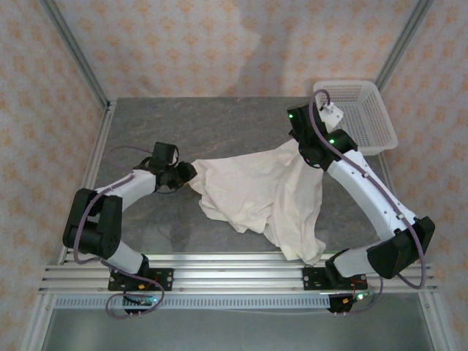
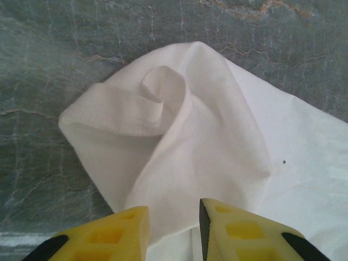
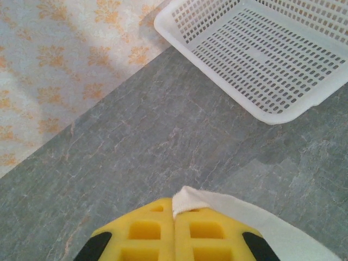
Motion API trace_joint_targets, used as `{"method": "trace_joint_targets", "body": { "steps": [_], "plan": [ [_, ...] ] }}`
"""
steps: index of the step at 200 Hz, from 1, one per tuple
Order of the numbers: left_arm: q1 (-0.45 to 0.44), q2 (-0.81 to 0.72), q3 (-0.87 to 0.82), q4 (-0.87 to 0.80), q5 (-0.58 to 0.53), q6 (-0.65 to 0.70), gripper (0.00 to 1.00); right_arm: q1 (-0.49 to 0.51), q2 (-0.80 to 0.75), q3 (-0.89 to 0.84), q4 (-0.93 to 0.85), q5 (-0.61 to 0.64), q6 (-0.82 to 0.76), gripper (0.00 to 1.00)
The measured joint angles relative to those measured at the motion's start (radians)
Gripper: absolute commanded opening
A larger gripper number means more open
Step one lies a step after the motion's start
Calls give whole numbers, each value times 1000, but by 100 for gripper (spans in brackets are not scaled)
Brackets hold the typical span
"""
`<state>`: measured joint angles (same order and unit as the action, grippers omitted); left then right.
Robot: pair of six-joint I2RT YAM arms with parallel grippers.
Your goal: Fold the inside-out t-shirt
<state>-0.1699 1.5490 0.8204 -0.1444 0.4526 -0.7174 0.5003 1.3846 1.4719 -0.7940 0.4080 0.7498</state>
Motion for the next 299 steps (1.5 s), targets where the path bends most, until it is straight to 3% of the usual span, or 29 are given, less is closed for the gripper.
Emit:
{"method": "trace_joint_targets", "body": {
  "steps": [68, 112, 171, 234, 299],
  "plan": [
    [0, 64, -1, 33, -36, -5, 40, 0, 0, 0, 0, -7, 2, 0],
    [0, 64, 10, 1, -75, 17, 39, 0, 0, 0, 0, -13, 2, 0],
    [0, 94, 13, 82, 16, 4, 37, 0, 0, 0, -6, -13, 2, 0],
    [0, 97, 6, 121, 49, -15, 41, 0, 0, 0, -7, -13, 3, 0],
    [0, 35, -111, 127, 89, -17, 41, 0, 0, 0, -7, -15, 3, 0]
  ]
}}
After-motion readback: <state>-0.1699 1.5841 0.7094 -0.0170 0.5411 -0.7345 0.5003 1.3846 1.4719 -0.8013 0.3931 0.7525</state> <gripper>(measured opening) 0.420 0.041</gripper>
